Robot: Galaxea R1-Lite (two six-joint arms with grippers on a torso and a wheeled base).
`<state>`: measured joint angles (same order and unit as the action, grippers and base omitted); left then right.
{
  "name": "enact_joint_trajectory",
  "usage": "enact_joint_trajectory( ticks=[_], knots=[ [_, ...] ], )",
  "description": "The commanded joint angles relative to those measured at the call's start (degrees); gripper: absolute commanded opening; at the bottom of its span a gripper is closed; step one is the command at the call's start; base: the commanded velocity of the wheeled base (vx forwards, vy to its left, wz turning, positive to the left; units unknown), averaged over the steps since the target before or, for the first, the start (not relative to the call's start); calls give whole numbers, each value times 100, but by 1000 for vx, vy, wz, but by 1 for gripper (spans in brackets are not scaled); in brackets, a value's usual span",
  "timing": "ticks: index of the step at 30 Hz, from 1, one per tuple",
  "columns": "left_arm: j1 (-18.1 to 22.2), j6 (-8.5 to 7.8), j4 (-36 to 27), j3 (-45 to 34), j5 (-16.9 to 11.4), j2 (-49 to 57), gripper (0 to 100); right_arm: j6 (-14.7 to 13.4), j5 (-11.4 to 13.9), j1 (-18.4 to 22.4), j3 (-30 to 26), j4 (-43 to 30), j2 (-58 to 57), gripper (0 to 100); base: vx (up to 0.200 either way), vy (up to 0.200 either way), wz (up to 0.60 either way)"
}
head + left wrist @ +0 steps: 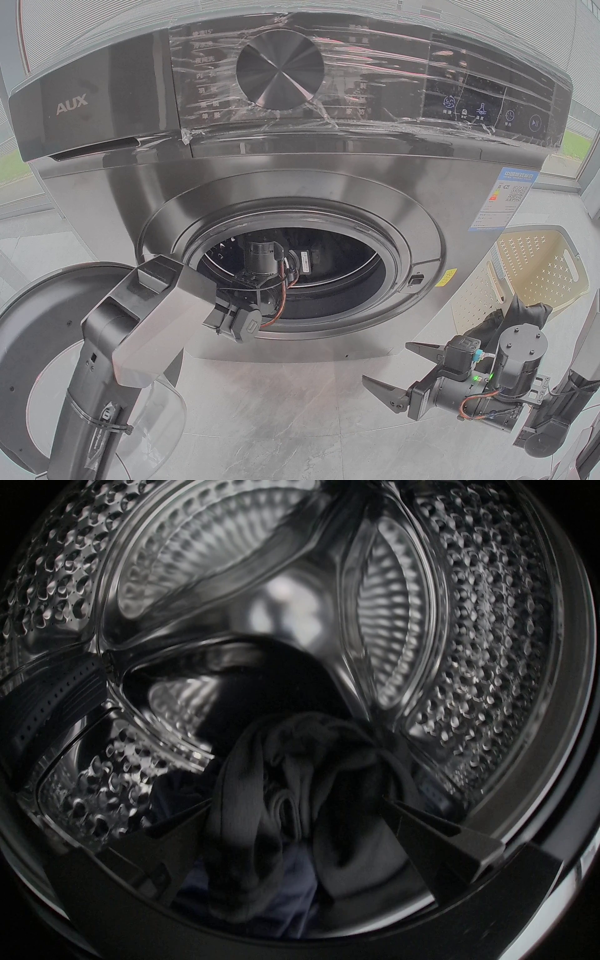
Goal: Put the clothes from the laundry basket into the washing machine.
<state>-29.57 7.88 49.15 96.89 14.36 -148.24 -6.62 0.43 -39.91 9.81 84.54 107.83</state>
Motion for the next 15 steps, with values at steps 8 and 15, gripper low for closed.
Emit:
enact_joint_trajectory(
  ticks=[8,15],
  knots=[
    [-66,-58,-371,-1049,-179,489,100,-76,-25,-140,12,18,195,100,0,0,0],
    [-66,-216,-363,-1023,-179,155,0,-76,-16,-140,21,18,186,100,0,0,0]
  ],
)
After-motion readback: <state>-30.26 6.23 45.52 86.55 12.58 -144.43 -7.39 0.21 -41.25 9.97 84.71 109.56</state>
